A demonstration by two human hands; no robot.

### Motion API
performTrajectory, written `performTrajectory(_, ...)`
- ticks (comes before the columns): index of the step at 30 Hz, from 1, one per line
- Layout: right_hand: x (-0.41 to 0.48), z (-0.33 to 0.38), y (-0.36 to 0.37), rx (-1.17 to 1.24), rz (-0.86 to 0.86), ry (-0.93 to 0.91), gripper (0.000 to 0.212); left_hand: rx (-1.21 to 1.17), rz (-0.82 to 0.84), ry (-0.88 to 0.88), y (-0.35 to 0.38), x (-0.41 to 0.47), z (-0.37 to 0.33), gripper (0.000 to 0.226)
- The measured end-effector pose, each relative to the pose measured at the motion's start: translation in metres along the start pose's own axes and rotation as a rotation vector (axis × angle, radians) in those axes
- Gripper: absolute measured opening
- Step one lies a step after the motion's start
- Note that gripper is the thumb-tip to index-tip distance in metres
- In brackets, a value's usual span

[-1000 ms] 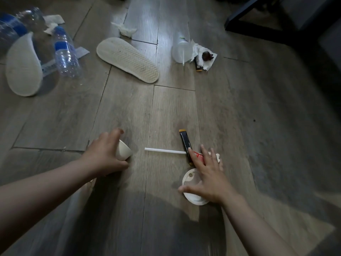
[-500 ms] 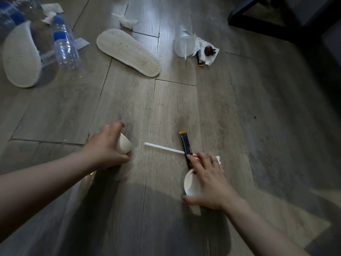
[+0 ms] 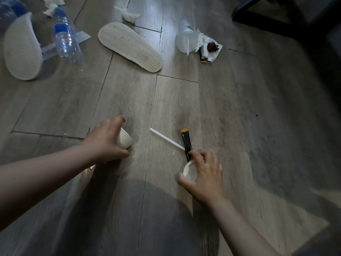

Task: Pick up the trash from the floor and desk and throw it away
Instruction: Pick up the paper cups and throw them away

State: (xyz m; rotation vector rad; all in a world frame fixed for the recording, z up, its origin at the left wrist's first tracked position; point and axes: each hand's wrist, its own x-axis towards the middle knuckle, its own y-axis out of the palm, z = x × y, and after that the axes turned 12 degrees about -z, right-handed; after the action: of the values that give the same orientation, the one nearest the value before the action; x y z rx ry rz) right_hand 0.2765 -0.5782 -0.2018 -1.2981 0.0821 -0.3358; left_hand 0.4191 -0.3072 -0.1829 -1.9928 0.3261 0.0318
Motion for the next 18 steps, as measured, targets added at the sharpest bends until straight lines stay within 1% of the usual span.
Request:
performTrajectory(2, 0.001, 0.001, 0.001, -0.014, 0.017, 0.036, 0.090, 0.002, -0.005, 0.010, 0.001, 0.000, 0.001, 0.098)
performTrajectory(3, 0.002, 0.002, 0.002, -0.027, 0.028, 0.049, 0.093, -0.001, -0.006, 0.011, 0.001, 0.000, 0.001, 0.098)
performTrajectory(4, 0.003, 0.003, 0.002, -0.040, 0.034, 0.057, 0.092, -0.005, -0.005, 0.007, 0.001, 0.000, 0.001, 0.098)
performTrajectory(7, 0.004, 0.007, 0.003, -0.048, 0.018, 0.085, 0.075, -0.008, -0.003, 0.000, 0.001, 0.000, 0.001, 0.098)
performTrajectory(11, 0.011, 0.017, 0.008, -0.039, -0.030, 0.222, 0.049, -0.011, -0.012, 0.006, 0.001, -0.001, 0.001, 0.097)
performTrajectory(13, 0.012, 0.021, 0.012, -0.044, -0.082, 0.247, 0.033, -0.006, -0.017, 0.008, 0.001, -0.001, 0.000, 0.097)
performTrajectory(14, 0.010, 0.021, 0.014, -0.046, -0.117, 0.241, 0.029, -0.004, -0.019, 0.008, 0.001, -0.002, 0.000, 0.097)
performTrajectory(16, 0.007, 0.020, 0.016, -0.053, -0.179, 0.223, 0.030, -0.004, -0.014, 0.011, 0.001, -0.002, 0.000, 0.097)
performTrajectory(18, 0.006, 0.018, 0.015, -0.069, -0.164, 0.217, 0.042, -0.011, -0.007, 0.012, 0.001, -0.001, 0.001, 0.097)
